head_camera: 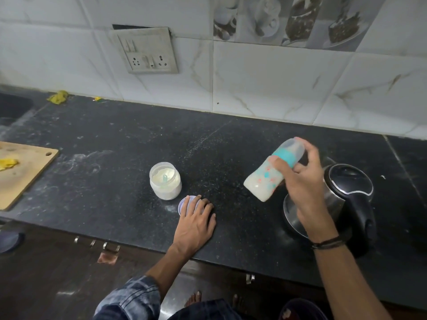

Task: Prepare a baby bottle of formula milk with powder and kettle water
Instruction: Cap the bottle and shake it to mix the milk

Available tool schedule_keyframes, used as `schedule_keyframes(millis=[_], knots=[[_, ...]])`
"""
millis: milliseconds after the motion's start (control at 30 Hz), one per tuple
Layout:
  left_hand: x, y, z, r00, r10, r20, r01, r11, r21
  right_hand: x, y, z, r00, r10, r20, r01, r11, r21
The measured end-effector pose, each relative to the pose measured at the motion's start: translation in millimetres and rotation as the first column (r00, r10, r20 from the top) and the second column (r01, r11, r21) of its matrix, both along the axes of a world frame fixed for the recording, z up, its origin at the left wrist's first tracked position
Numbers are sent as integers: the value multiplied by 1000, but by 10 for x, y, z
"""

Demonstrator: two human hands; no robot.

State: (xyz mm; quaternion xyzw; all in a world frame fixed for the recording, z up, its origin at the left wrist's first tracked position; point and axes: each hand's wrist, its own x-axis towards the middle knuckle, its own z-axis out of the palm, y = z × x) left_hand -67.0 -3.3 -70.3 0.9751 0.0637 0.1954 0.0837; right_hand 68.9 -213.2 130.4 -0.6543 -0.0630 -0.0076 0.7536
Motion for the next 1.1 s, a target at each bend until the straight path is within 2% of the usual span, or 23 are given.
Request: schedule_keyframes(millis=[33,100,167,267,300,367,433,467,533,567,600,667,700,733,833,867,933,1000,1100], knots=[[4,-1,3,1000,3,2,-3,1000,-2,-17,1,10,1000,-1,-1,1,1000,24],[12,-11,1,1000,13,-9,-13,1000,-3,21,-7,37,987,-161,8,157,974,161],[11,-8,-17,1000,12,-16,-12,1000,0,74,-2,32,967,-253,2,248,950,191],[5,17,-40,1000,-8,-1,8,1000,-4,31,36,-16,998,-62,8,62,997,46],[9,17,-39,1000,-6,1,6,1000,-5,9,32,1,999,-47,15,47,997,55],[24,7,-40,1000,3,-6,-3,1000,-7,39,17,70,984,-177,28,169,967,190],[21,1,-56,1000,8,-9,-8,1000,-3,83,0,81,968,-252,16,241,941,239],[15,4,-65,1000,3,-8,-3,1000,-1,74,15,90,979,-203,22,194,959,204],[11,17,-69,1000,-9,11,9,1000,-4,26,47,26,999,-28,33,28,999,20],[13,18,-66,1000,-9,20,9,1000,-6,-5,42,20,999,12,32,-12,1000,-7],[21,15,-64,1000,-5,25,6,1000,-9,-19,43,59,999,-7,40,6,1000,28],[29,4,-67,1000,3,17,-2,1000,-13,17,18,115,985,-173,30,163,965,205],[28,2,-76,1000,6,13,-6,1000,-12,43,11,115,971,-237,13,227,945,237],[22,7,-87,1000,6,12,-5,1000,-8,48,24,131,969,-246,6,238,943,231],[7,21,-97,1000,-11,26,11,1000,-8,4,50,48,997,-81,0,81,995,62],[11,21,-93,1000,-9,28,10,1000,-9,-12,37,66,997,-81,-6,81,993,83],[28,10,-88,1000,-2,20,2,1000,-13,29,-10,132,978,-209,-2,205,957,205],[28,7,-100,1000,2,11,-2,1000,-8,79,-45,162,962,-273,-11,268,936,227],[15,32,-115,1000,-13,17,13,1000,-7,16,-16,103,997,-73,-8,74,996,56]])
